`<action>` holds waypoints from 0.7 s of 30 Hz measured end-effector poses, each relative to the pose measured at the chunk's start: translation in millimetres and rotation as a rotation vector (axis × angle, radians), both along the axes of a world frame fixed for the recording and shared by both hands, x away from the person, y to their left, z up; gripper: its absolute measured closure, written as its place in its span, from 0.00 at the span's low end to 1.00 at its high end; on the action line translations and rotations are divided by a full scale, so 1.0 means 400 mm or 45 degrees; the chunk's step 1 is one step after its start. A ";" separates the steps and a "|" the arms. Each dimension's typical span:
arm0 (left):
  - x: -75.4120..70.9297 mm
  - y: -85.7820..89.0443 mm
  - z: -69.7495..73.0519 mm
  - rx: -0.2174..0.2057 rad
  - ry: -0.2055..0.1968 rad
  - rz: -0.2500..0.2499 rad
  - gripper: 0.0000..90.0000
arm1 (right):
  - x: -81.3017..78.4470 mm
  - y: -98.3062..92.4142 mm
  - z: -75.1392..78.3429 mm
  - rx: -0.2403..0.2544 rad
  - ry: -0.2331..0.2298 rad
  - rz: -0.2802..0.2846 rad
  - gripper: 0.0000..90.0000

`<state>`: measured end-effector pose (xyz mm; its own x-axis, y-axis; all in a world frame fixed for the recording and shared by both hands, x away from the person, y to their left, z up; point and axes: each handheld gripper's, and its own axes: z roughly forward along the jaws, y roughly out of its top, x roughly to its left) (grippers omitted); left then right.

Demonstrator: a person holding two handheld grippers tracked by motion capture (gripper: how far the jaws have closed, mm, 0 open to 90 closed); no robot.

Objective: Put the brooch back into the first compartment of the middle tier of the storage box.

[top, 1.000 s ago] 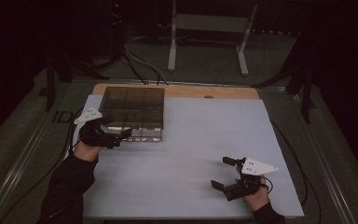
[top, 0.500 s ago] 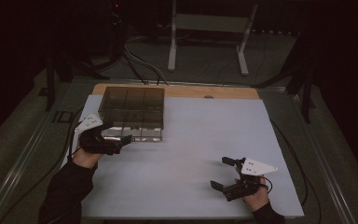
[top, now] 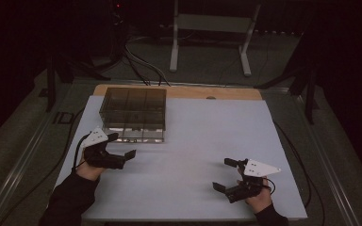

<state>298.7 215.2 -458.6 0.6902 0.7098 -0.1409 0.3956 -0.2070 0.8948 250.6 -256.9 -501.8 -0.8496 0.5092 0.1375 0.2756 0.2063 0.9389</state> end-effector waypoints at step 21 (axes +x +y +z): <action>-0.088 0.006 -0.059 0.073 0.030 -0.027 0.00 | 0.005 0.001 -0.001 0.014 0.010 -0.001 0.00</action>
<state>263.7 217.6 -482.3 0.7018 0.7027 -0.1170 0.4117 -0.2661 0.8716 252.7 -256.7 -502.0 -0.8482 0.5080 0.1500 0.2831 0.1956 0.9389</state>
